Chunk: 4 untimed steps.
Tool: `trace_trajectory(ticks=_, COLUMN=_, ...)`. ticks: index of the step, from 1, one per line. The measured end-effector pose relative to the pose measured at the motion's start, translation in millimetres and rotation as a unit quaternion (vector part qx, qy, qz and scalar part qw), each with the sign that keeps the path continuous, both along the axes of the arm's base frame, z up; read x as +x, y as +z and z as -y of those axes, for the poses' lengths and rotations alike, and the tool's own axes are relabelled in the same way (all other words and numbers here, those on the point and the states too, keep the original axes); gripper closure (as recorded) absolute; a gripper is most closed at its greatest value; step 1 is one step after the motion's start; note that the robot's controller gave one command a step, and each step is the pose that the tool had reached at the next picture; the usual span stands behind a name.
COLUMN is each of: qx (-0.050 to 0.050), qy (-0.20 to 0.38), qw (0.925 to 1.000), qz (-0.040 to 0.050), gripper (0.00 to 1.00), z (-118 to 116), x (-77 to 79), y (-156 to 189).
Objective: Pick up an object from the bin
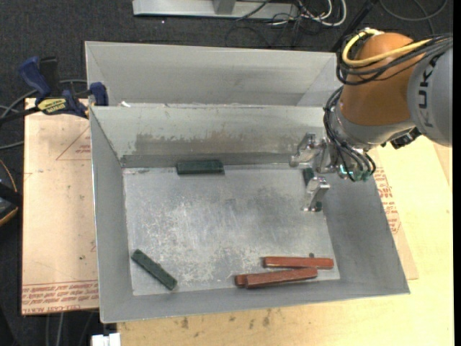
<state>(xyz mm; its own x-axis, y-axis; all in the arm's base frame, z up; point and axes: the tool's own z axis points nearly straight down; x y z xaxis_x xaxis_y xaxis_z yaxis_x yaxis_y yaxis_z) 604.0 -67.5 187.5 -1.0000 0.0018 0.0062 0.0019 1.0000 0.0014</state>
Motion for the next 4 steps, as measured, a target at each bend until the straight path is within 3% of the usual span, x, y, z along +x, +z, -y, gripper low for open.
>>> trace_trajectory(ticks=1, qx=0.0, qy=0.001, qw=1.0, qz=0.004, gripper=0.0, z=0, x=1.7, y=5)
trace_trajectory(ticks=2, qx=0.0, qy=0.044, qw=0.999, qz=0.0048, gripper=0.0, z=34, x=-40.9, y=-8)
trace_trajectory(ticks=3, qx=0.0, qy=0.055, qw=0.9985, qz=0.003, gripper=0.0, z=45, x=-52.2, y=-12)
trace_trajectory(ticks=4, qx=0.001, qy=0.133, qw=0.9911, qz=-0.0002, gripper=0.0, z=43, x=-52.9, y=21)
